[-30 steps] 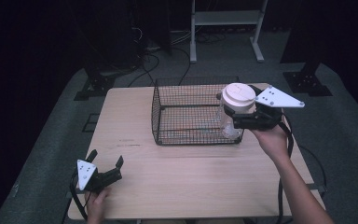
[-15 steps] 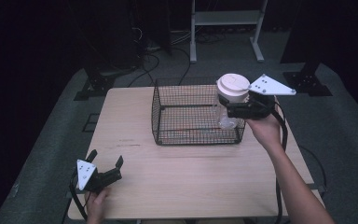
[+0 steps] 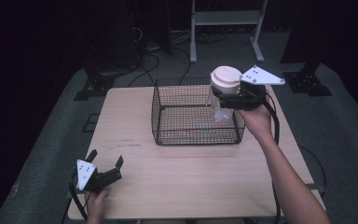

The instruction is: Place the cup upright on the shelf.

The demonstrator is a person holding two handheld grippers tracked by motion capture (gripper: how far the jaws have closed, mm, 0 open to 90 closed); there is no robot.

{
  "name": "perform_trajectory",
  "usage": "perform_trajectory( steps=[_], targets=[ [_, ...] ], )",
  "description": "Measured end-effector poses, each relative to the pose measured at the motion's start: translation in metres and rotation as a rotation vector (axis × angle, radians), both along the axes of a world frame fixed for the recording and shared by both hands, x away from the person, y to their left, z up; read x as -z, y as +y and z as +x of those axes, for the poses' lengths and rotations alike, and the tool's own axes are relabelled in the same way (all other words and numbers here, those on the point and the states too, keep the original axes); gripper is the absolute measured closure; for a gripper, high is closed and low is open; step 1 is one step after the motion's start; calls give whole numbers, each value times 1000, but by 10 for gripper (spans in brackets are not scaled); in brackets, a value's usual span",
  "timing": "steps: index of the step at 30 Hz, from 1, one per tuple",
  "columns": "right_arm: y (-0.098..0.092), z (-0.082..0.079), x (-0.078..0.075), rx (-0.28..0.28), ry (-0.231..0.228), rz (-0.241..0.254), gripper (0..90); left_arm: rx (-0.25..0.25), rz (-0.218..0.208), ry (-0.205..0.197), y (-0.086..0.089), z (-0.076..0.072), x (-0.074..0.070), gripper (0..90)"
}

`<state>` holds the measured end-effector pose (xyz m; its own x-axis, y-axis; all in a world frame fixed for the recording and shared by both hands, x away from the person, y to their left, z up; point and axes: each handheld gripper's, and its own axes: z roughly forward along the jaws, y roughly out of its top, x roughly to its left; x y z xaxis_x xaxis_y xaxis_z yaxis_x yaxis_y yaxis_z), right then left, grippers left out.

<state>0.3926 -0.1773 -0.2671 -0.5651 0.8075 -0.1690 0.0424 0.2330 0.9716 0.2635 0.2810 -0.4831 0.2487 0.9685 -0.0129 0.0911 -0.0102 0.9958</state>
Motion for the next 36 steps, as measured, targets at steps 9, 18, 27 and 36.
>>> perform_trajectory(
  steps=[9,18,27,36],
  targets=[
    [15,13,1,5,-1,-9,42,1,-3,-2,0,0,0,0],
    [29,29,10,8,1,-24,42,3,-2,-1,0,0,0,0],
    [41,44,31,16,26,-52,42,4,-3,-2,1,0,0,0],
    [45,56,45,28,39,-55,42,6,-8,-5,1,0,0,0]
  ],
)
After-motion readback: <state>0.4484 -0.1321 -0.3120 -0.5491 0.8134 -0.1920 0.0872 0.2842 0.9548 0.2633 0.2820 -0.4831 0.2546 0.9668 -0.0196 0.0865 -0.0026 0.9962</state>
